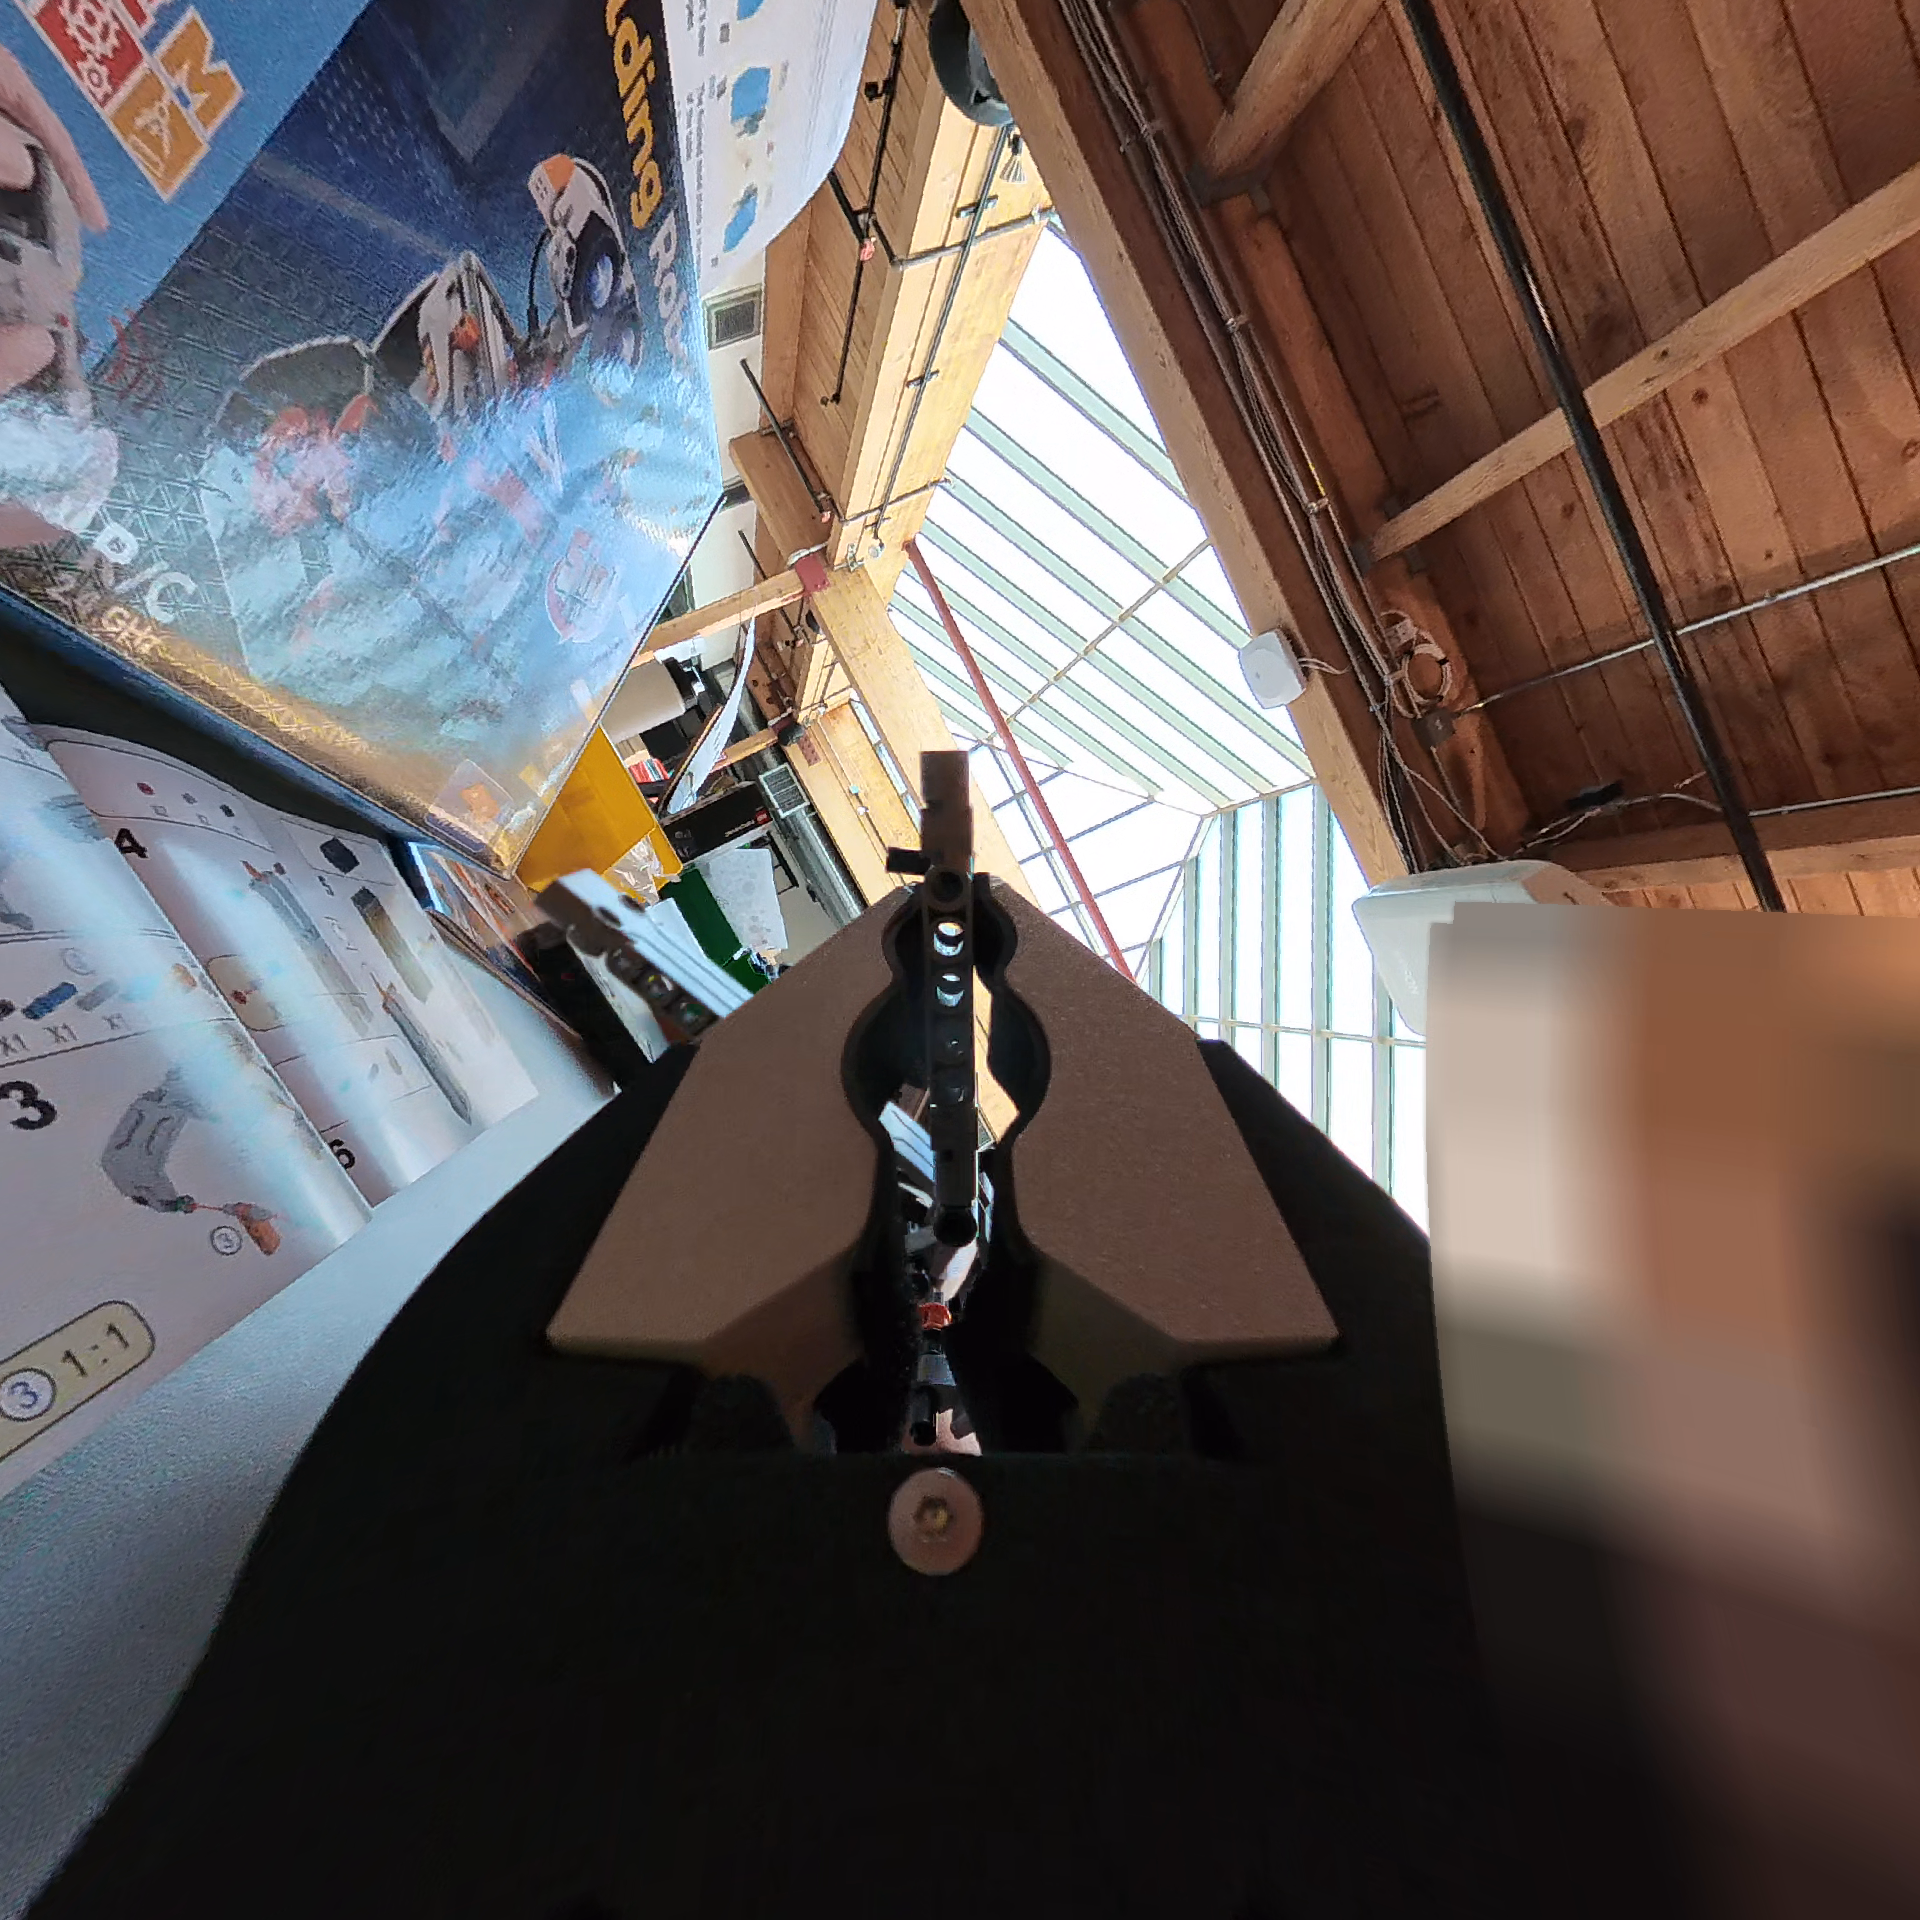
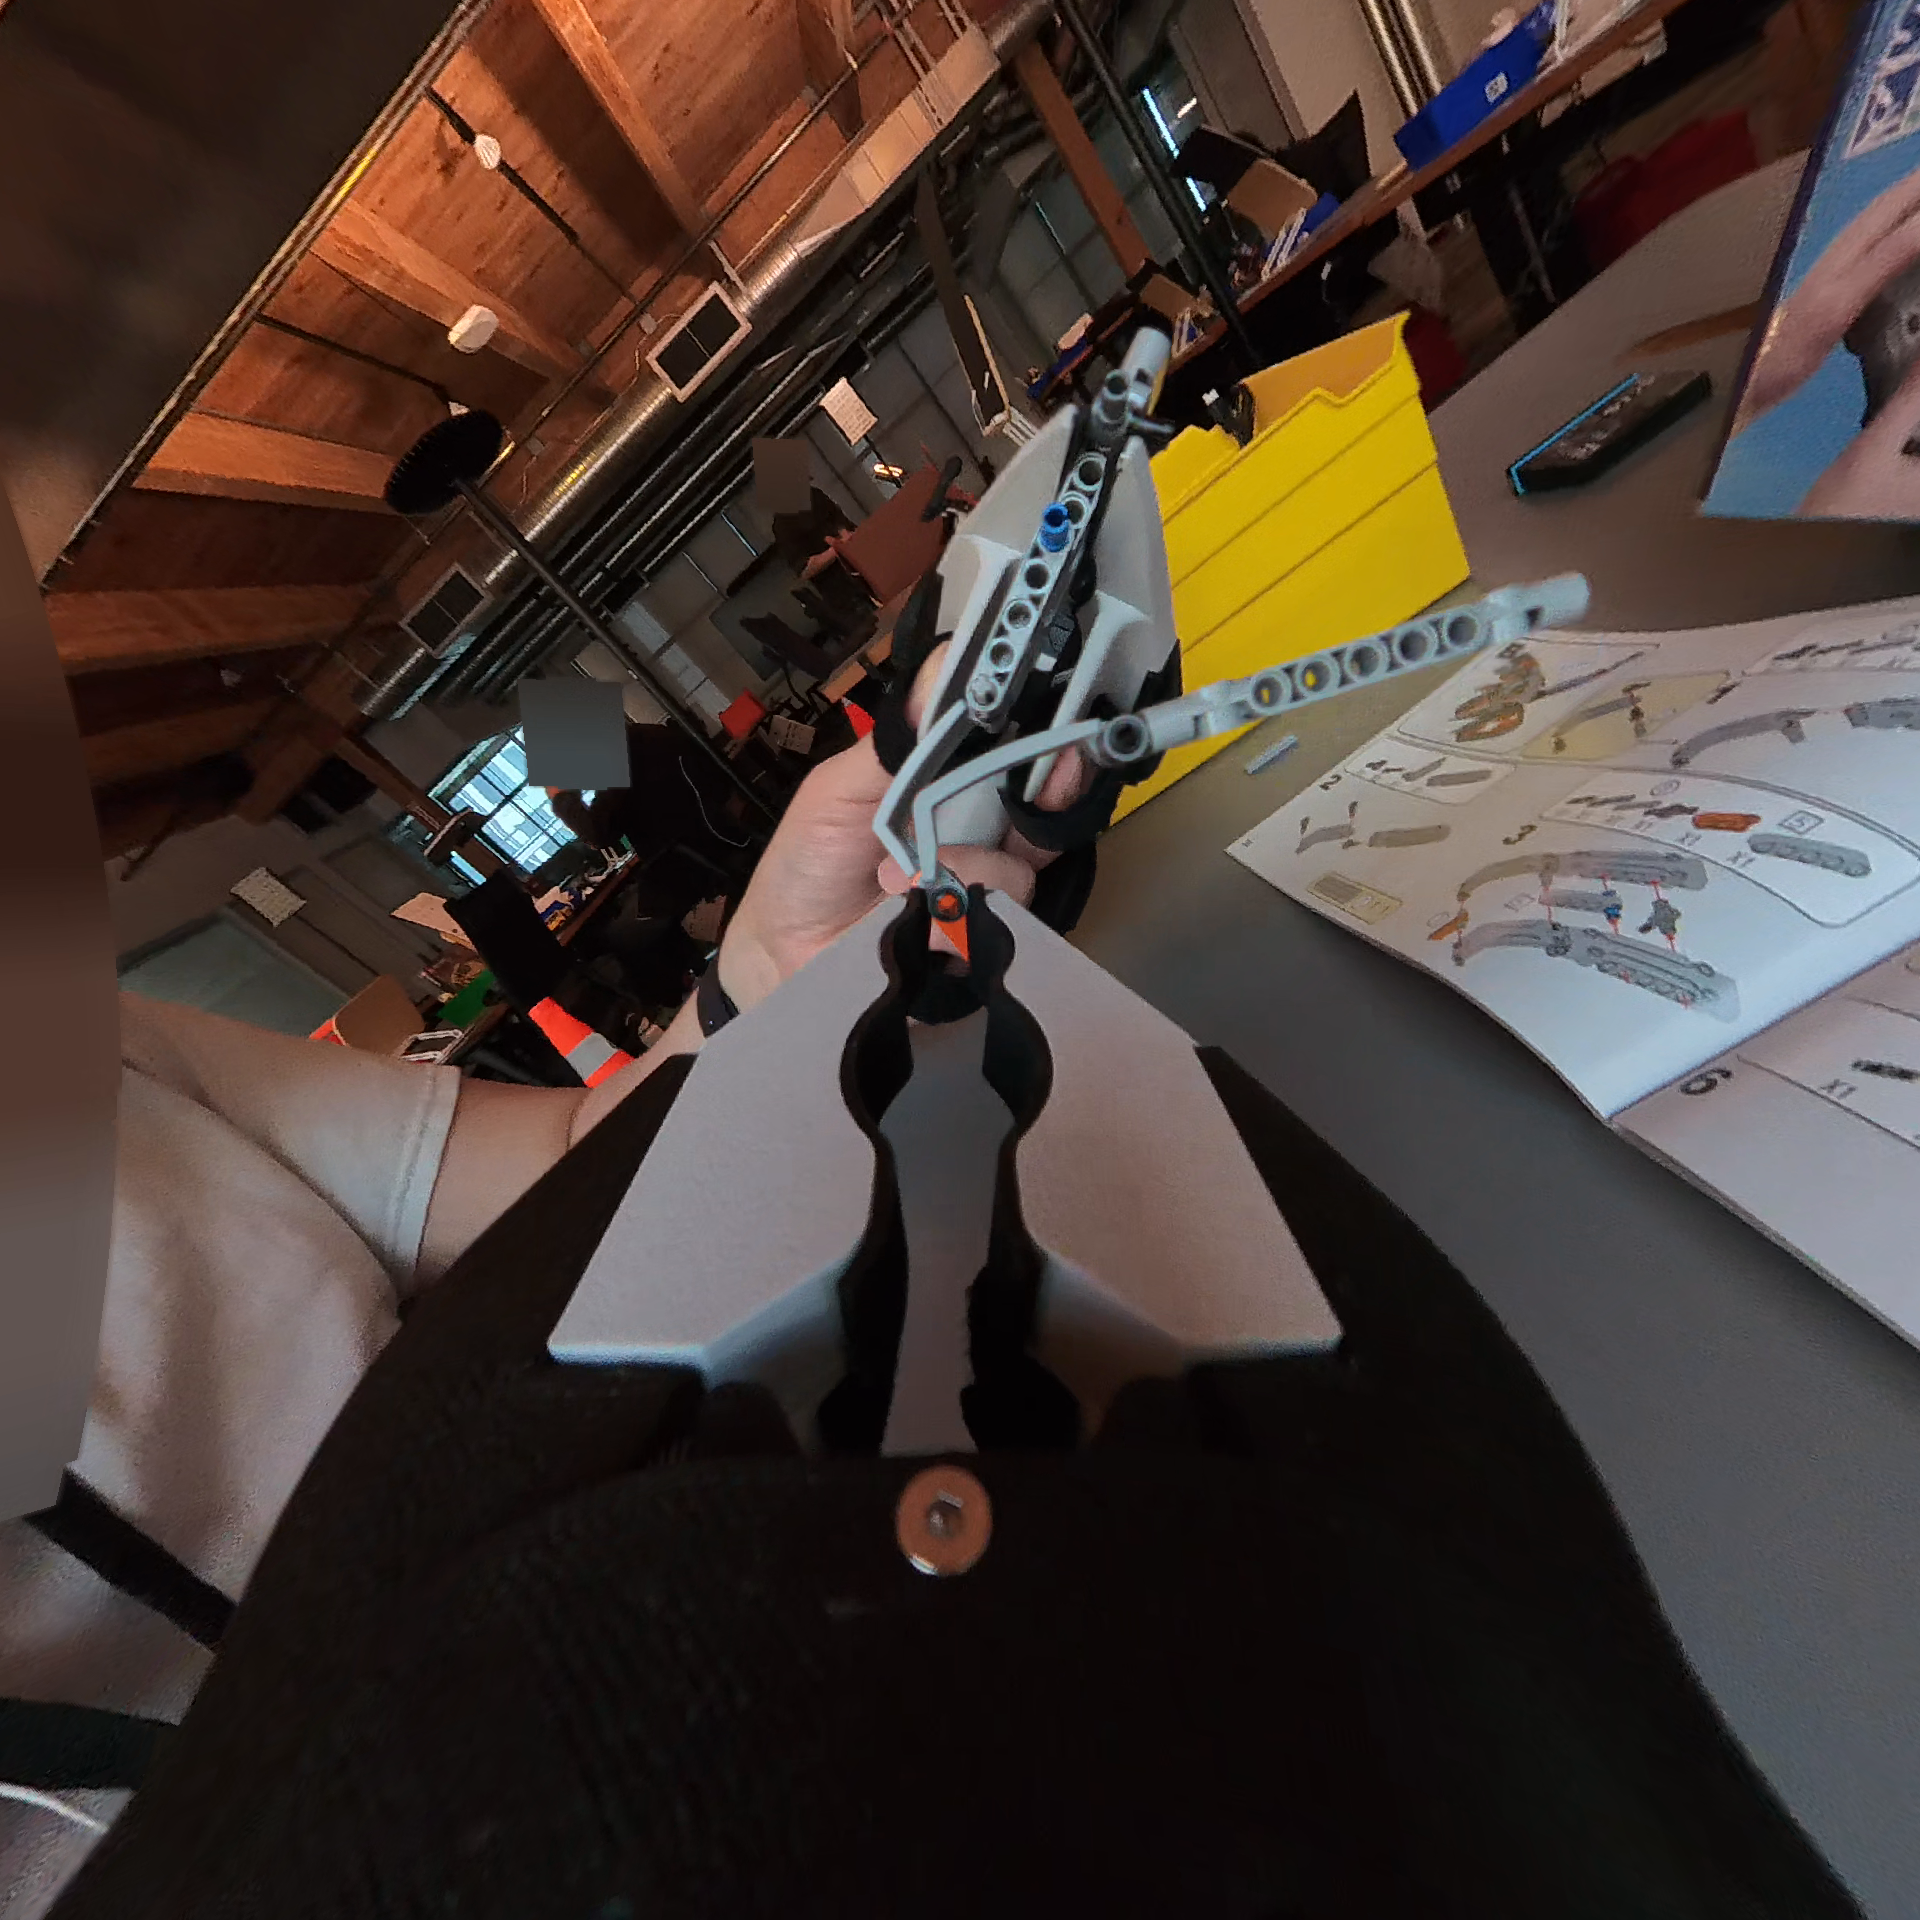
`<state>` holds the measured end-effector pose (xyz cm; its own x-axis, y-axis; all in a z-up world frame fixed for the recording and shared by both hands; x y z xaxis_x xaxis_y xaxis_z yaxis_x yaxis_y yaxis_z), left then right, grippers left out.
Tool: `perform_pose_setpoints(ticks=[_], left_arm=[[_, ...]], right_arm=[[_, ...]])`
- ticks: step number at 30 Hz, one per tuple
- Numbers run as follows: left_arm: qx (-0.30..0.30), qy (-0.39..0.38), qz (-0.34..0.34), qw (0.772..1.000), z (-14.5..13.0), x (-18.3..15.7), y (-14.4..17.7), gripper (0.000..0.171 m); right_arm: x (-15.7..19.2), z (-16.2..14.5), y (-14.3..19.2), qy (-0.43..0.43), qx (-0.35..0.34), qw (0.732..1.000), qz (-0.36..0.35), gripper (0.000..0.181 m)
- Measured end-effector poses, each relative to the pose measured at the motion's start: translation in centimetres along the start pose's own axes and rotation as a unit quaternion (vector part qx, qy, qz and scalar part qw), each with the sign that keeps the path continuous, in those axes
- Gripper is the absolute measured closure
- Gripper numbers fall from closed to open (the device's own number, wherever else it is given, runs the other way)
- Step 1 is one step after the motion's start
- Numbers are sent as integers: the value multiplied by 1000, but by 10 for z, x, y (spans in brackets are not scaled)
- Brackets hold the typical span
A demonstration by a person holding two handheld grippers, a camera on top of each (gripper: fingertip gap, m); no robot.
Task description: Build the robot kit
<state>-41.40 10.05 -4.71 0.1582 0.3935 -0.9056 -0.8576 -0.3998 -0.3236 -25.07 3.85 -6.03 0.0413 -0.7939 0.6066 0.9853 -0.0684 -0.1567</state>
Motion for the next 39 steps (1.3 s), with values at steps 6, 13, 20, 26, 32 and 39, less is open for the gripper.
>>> perform_pose_setpoints(ticks=[6,13,20,26,32,39], left_arm=[[-12,6,-14,1000,2,-3,2,167],[-23,36,-35,998,1,-3,3,167],[-33,42,-32,998,0,-3,3,167],[-54,41,-29,997,-2,-1,4,167],[-87,61,-36,994,0,3,10,167],[-106,74,-50,990,0,4,12,167]], right_arm=[[6,0,-6,66,1,998,6,176],[13,3,-11,169,14,985,-8,176],[16,5,-15,263,50,963,-7,176],[14,6,-18,286,67,956,-3,176],[8,6,-26,264,62,962,-1,176],[12,6,-32,296,67,953,-19,176]])
Point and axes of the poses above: each gripper's, where its closed fingertips meet, y back along the fingers, z out of its top, x = y × z across the jaws, the point moved 8 cm from there along y, back along the fingers, and after that the axes turned 9 degrees about z, right-handed, at the moved point
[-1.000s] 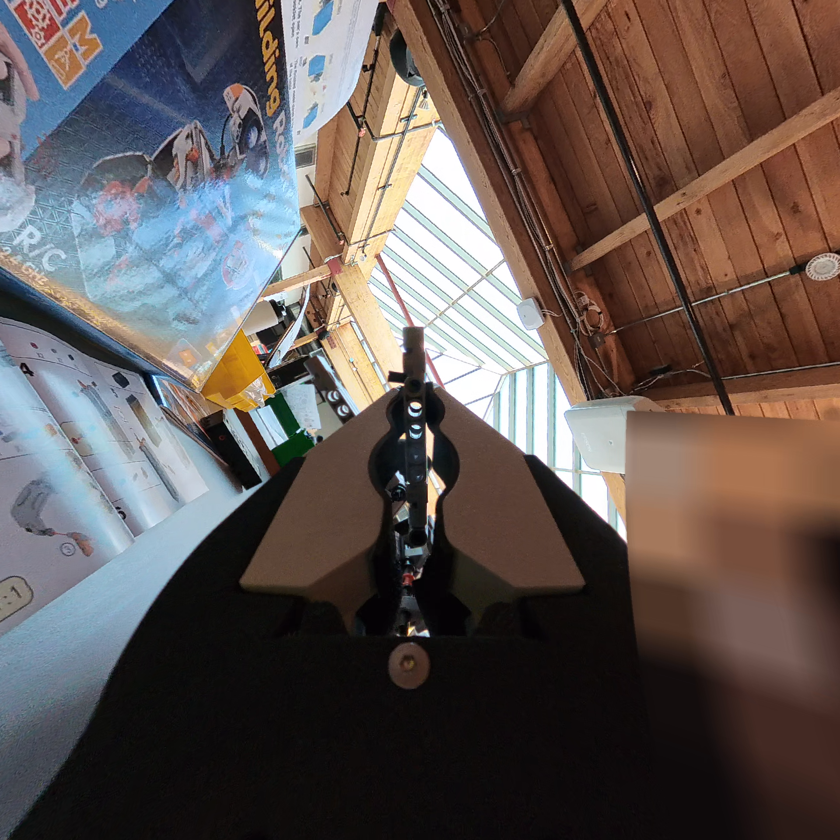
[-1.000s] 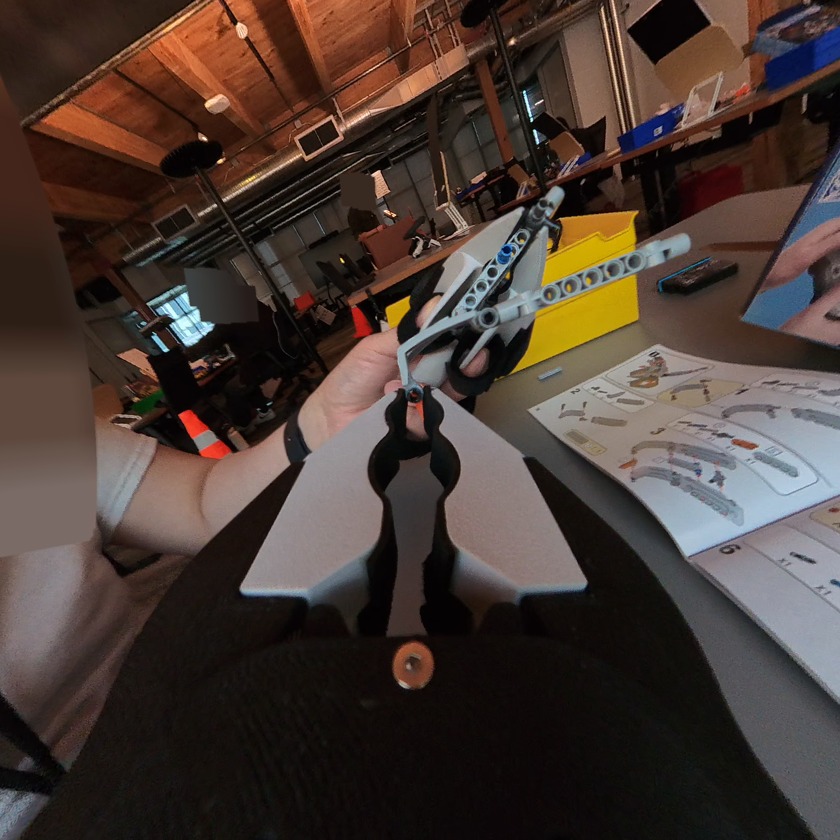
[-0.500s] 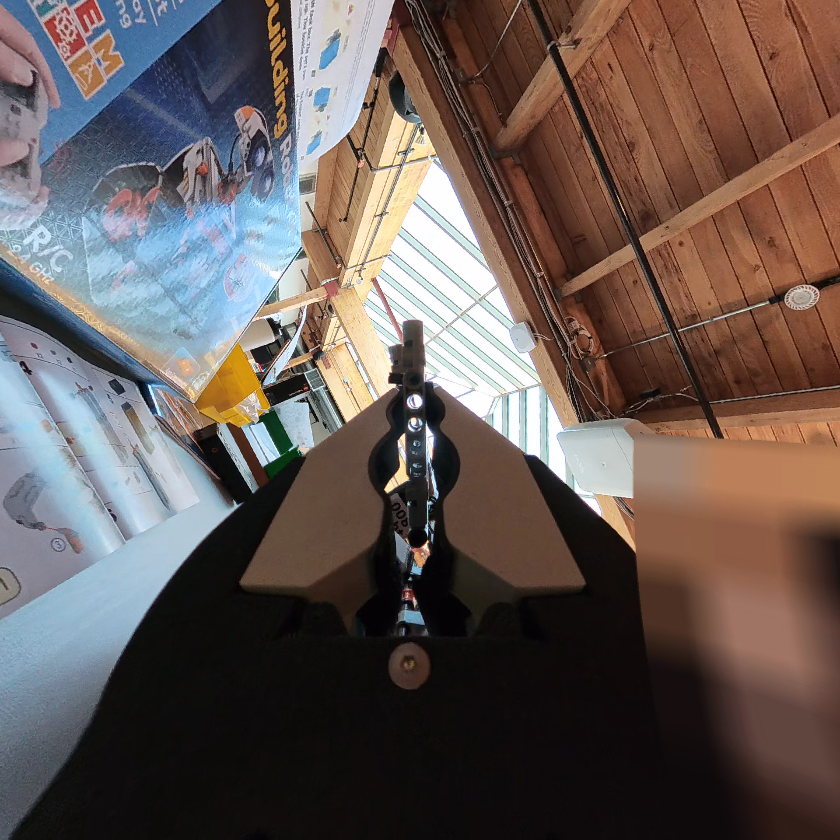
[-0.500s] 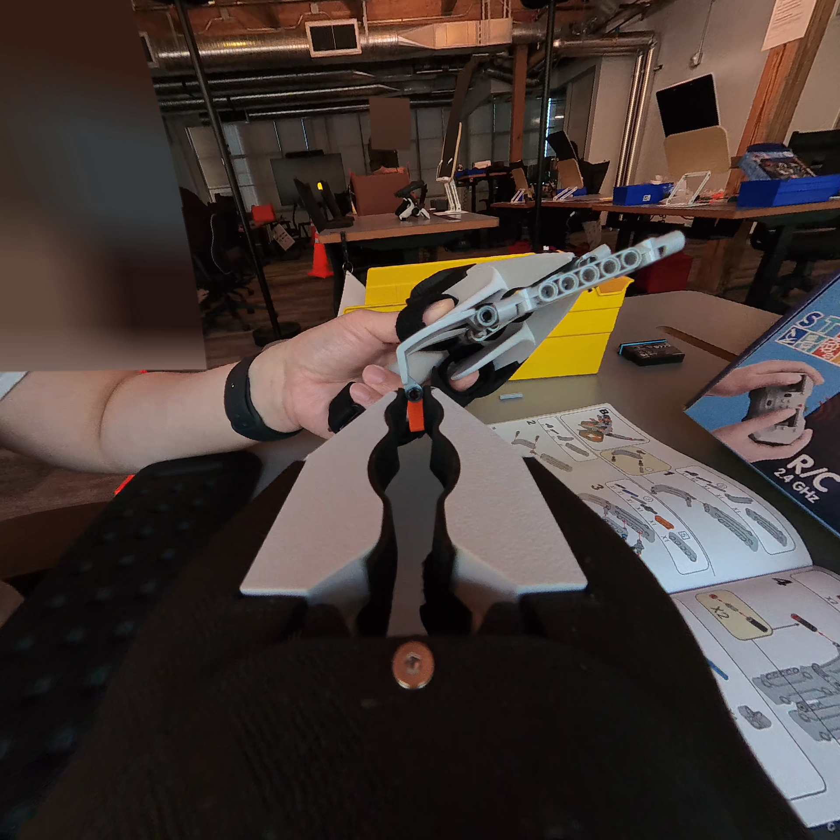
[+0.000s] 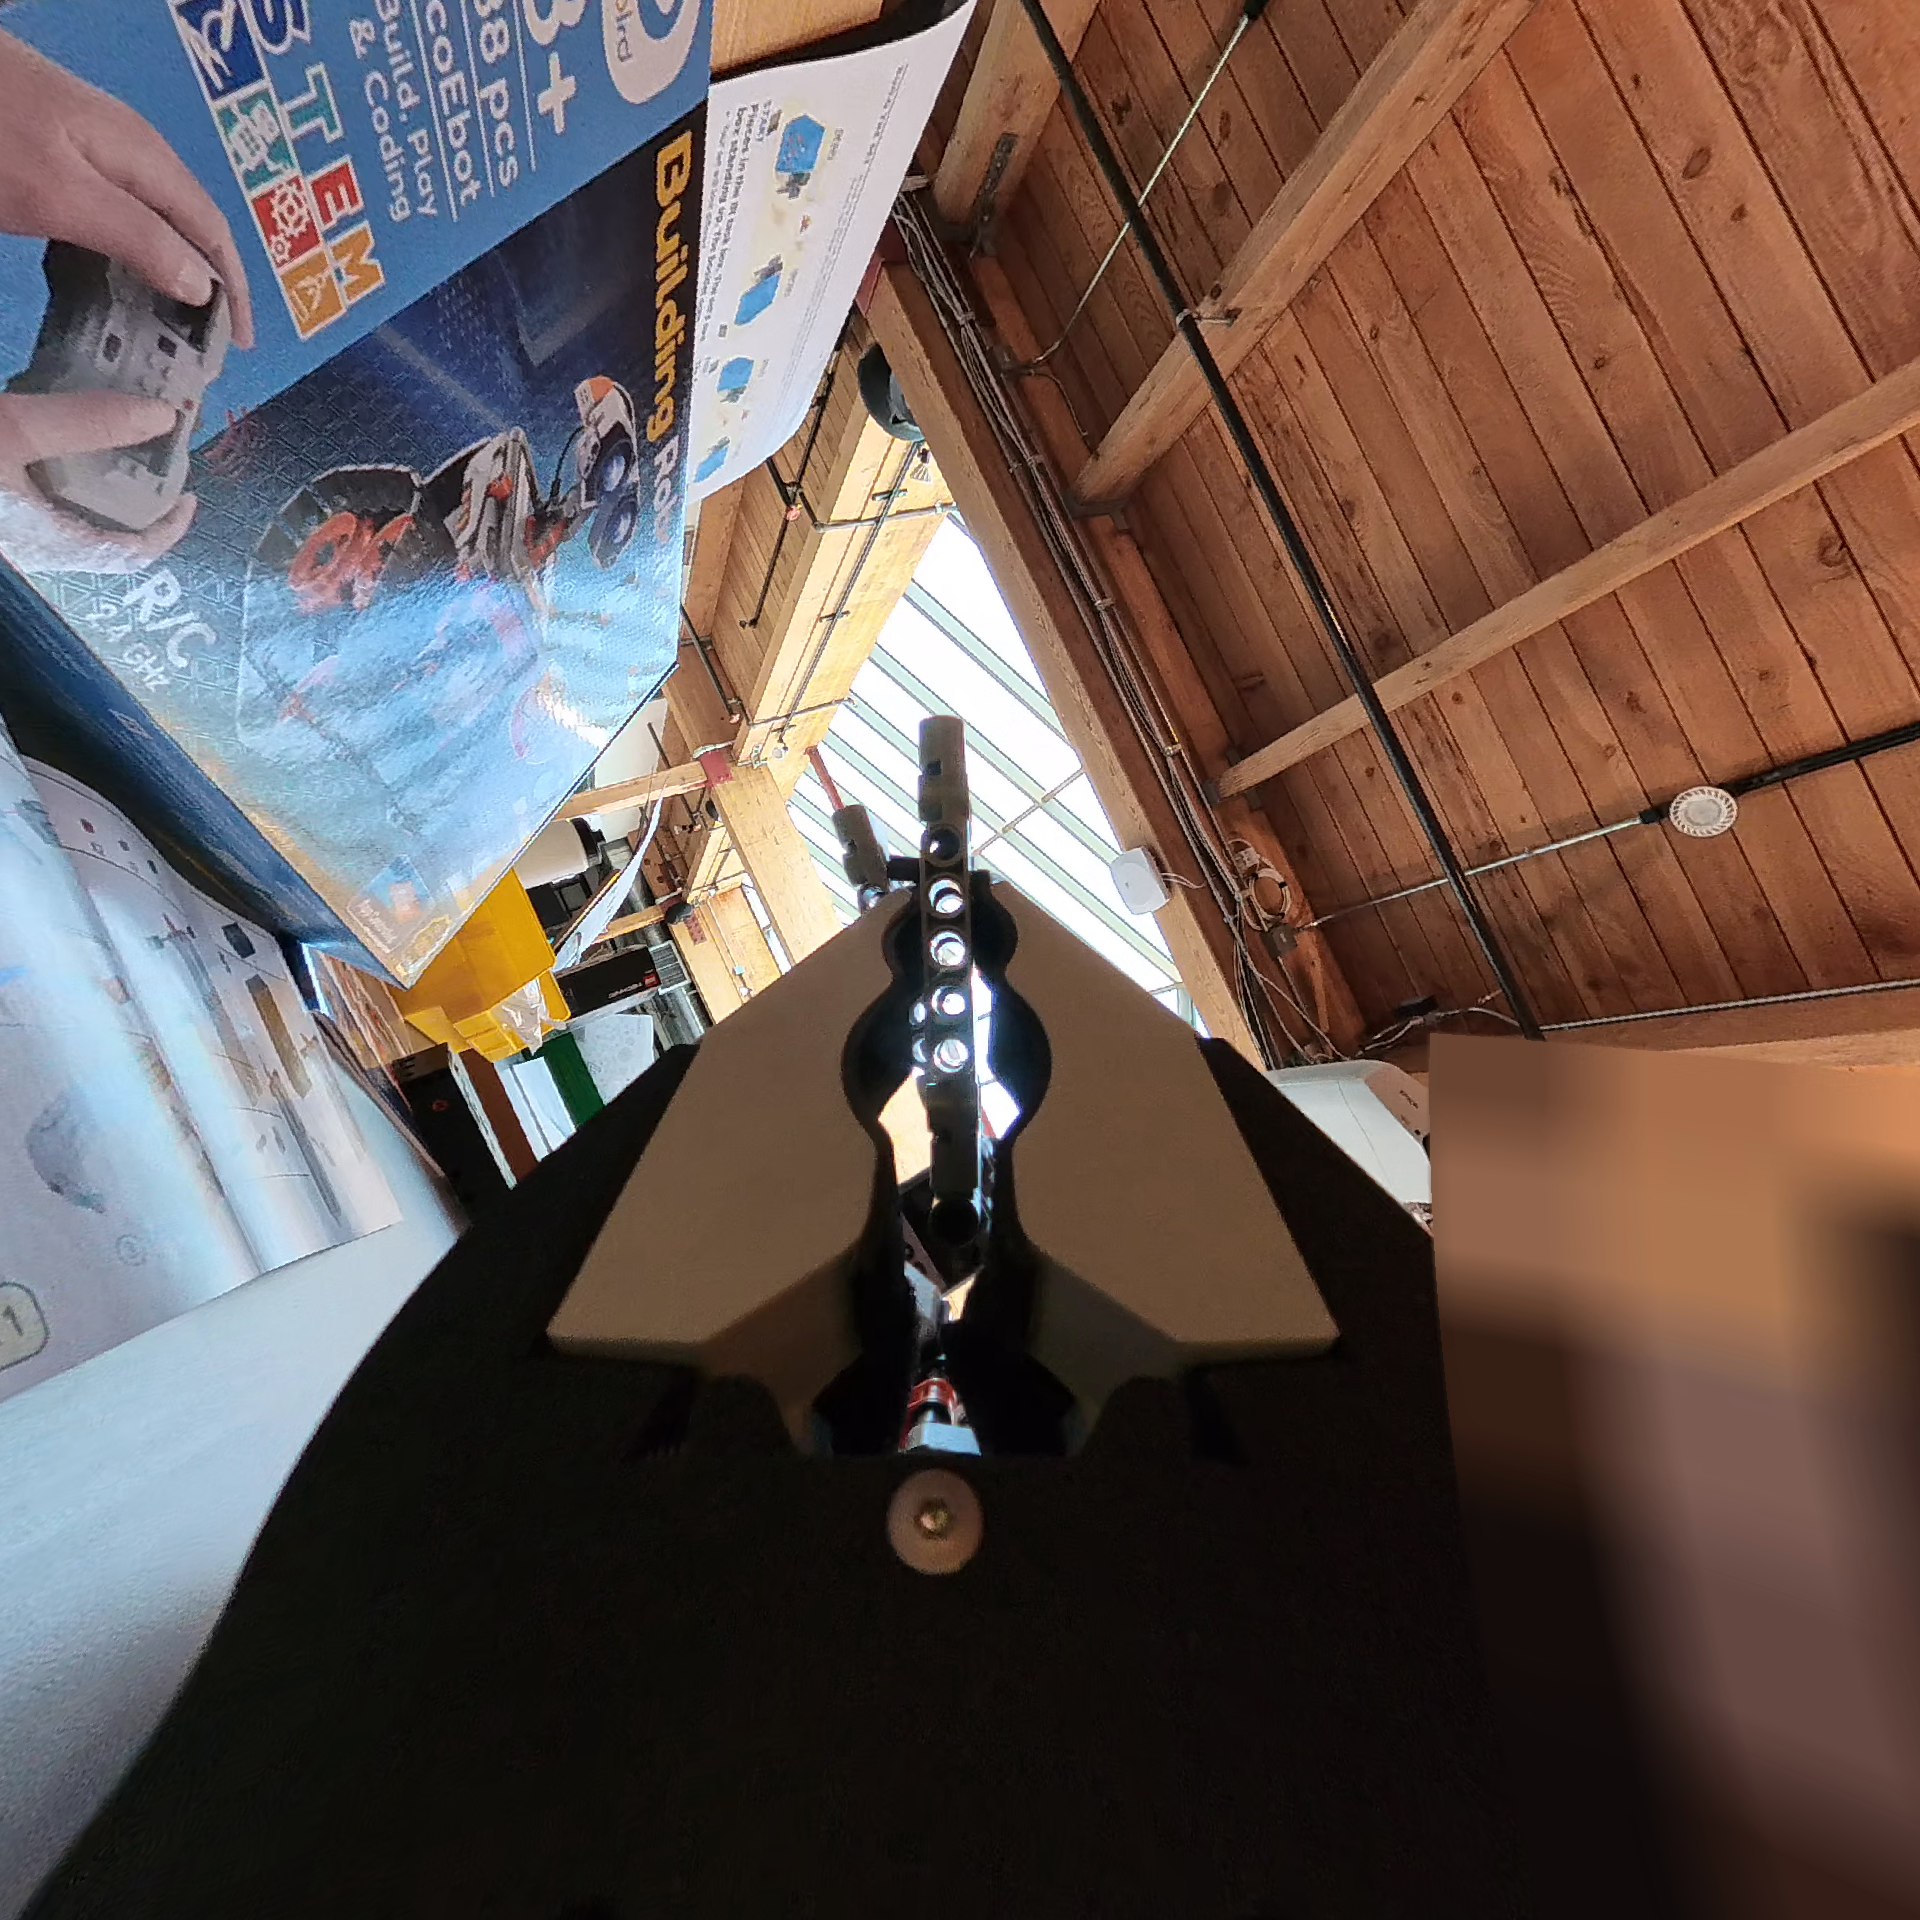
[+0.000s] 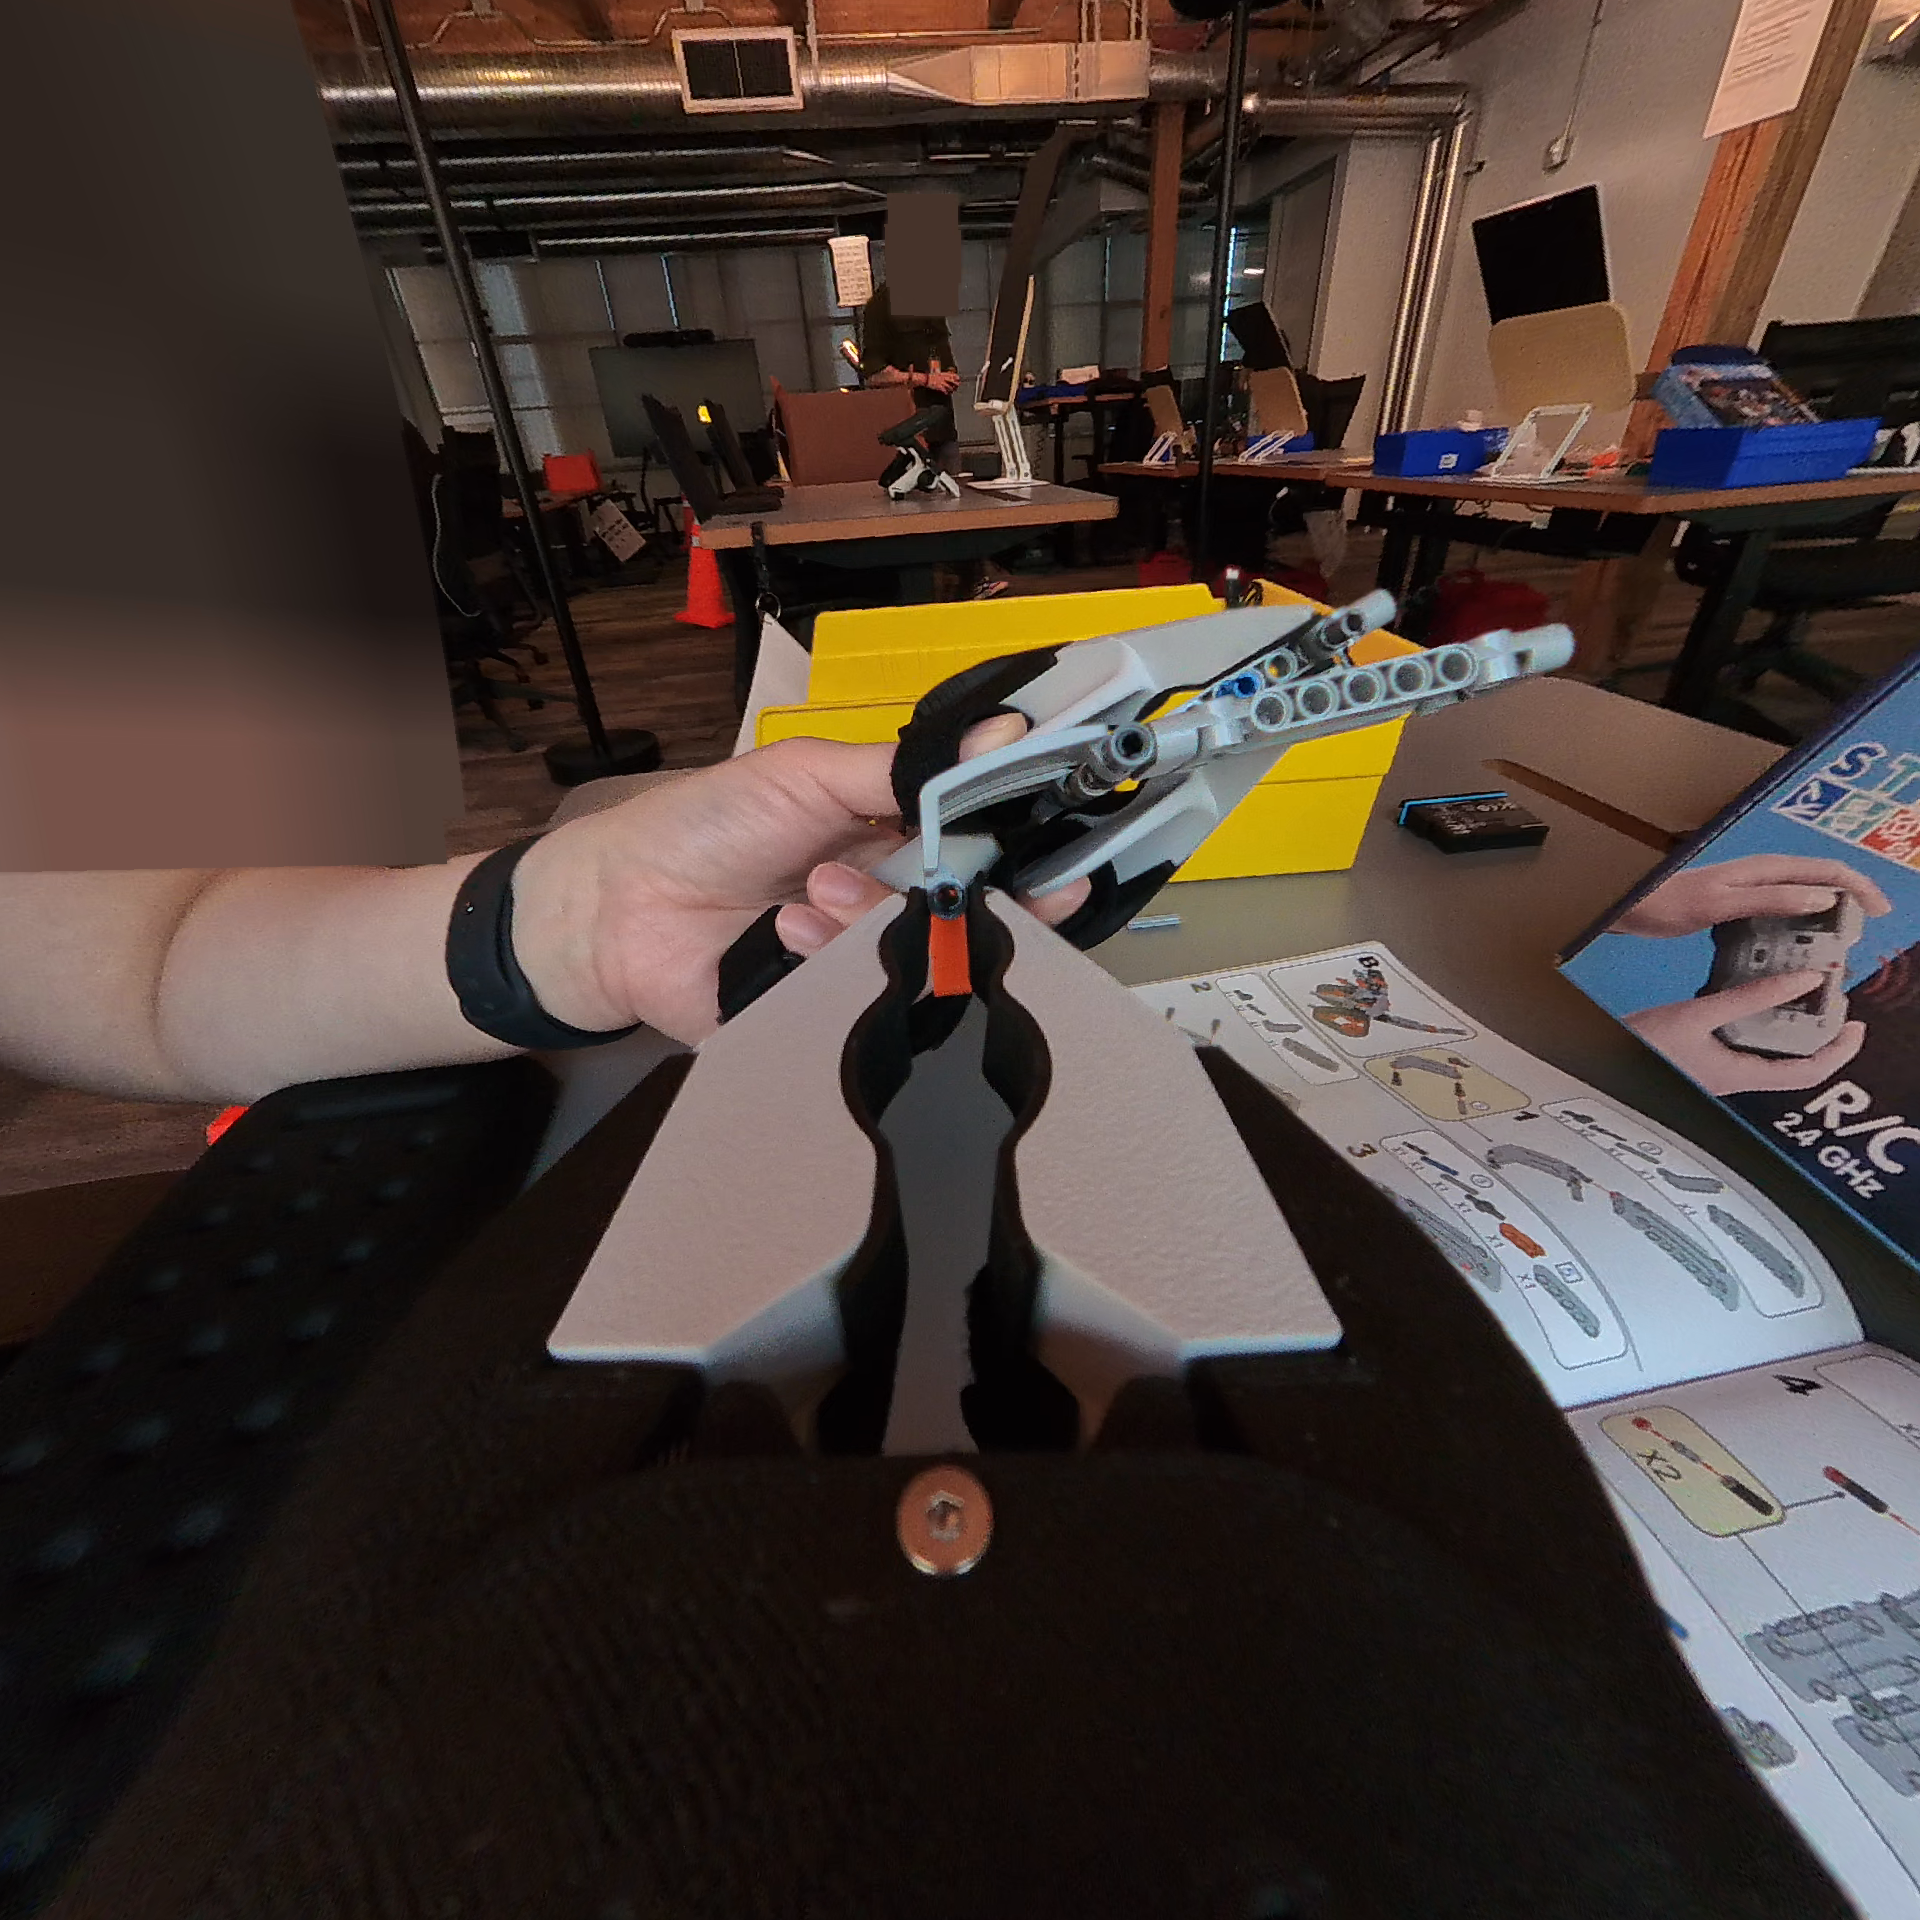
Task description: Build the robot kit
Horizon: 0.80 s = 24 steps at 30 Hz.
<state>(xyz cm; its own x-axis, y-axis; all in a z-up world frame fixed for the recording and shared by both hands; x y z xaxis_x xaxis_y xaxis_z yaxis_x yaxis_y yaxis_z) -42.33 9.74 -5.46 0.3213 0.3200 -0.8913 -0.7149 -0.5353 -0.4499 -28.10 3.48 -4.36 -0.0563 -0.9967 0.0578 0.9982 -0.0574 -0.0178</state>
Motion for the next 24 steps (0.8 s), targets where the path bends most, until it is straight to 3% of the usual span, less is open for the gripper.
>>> perform_pose_setpoints(ticks=[10,14,24], left_arm=[[0,13,-5,1000,1,1,0,167],[15,8,-11,1000,-3,0,-3,167],[26,22,-30,999,-8,-3,-7,167]], right_arm=[[0,1,3,27,-4,1000,-13,176],[-2,-3,5,4,-9,1000,18,176],[0,-2,9,51,-20,998,39,176]])
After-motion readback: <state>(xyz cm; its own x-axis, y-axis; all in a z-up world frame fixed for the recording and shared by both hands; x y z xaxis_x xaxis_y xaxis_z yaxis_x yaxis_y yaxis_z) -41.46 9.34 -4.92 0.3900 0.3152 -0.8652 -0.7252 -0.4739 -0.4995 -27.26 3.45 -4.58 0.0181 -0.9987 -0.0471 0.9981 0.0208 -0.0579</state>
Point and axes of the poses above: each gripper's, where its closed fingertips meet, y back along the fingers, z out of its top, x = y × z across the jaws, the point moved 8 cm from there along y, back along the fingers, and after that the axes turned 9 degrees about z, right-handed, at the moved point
